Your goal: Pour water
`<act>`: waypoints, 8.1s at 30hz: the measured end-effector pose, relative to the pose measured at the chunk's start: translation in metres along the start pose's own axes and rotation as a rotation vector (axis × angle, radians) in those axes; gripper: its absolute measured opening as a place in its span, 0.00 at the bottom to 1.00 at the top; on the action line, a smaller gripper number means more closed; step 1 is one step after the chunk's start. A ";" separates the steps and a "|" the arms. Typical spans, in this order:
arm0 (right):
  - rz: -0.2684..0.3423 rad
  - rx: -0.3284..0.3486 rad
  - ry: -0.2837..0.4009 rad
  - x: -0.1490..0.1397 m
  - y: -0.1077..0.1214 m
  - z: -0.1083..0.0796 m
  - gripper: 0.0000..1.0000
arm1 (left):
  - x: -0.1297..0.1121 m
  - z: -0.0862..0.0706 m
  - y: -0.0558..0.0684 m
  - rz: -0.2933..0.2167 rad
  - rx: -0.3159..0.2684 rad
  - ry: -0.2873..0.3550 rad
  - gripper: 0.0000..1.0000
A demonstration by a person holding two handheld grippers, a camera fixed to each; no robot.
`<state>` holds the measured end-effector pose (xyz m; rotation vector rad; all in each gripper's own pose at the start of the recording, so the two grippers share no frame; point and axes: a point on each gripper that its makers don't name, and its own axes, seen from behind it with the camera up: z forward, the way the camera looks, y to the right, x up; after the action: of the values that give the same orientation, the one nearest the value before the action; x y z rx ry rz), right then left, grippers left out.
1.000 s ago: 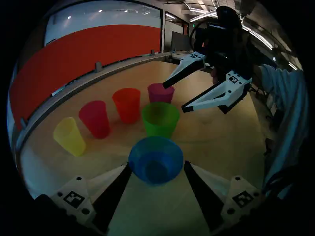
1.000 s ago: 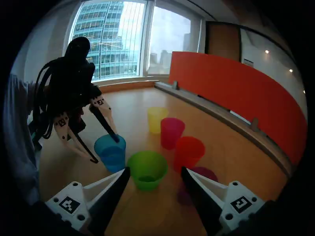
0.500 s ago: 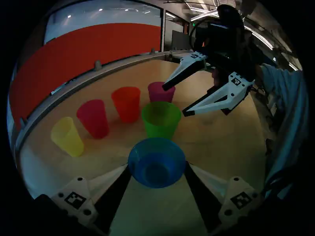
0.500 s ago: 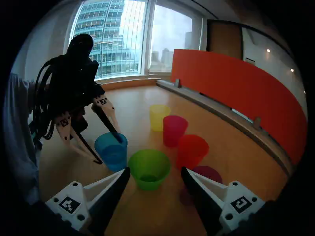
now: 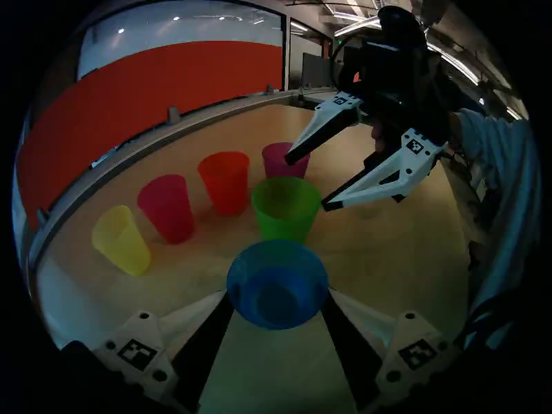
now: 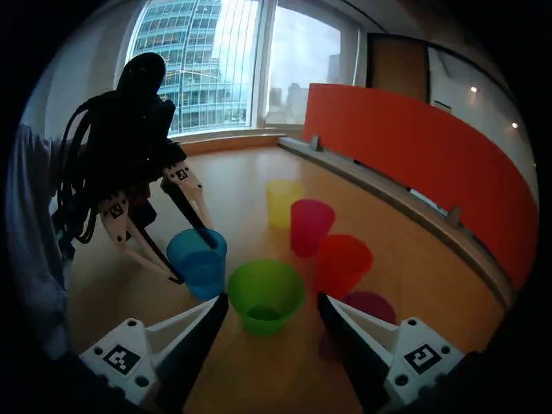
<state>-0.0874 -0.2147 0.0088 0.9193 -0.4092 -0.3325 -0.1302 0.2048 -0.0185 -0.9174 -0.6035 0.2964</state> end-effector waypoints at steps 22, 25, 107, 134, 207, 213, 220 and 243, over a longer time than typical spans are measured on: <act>-0.013 0.005 -0.044 -0.014 -0.004 0.027 1.00 | 0.032 -0.039 -0.026 -0.029 0.073 0.128 0.85; -0.017 0.002 -0.047 -0.015 -0.003 0.031 1.00 | 0.035 -0.045 -0.029 -0.027 0.085 0.142 0.84; -0.016 -0.065 0.374 0.127 -0.027 -0.067 0.92 | 0.150 -0.136 -0.041 -0.056 0.242 0.532 0.85; -0.026 -0.030 0.434 0.159 -0.033 -0.066 0.91 | 0.228 -0.198 -0.055 0.157 0.388 0.651 0.84; -0.059 0.075 0.454 0.186 -0.071 -0.033 0.90 | 0.279 -0.238 -0.047 0.885 0.756 0.474 0.85; -0.060 0.074 0.454 0.186 -0.071 -0.033 0.90 | 0.282 -0.240 -0.044 0.906 0.763 0.477 0.85; -0.062 0.071 0.456 0.185 -0.070 -0.033 0.90 | 0.286 -0.245 -0.042 0.942 0.781 0.478 0.85; -0.074 0.061 0.458 0.186 -0.070 -0.035 0.90 | 0.295 -0.256 -0.035 1.040 0.826 0.455 0.85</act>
<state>0.0845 -0.3123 -0.0306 1.0392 0.0363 -0.1687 0.2591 0.1603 -0.0019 -0.3811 0.4700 1.1321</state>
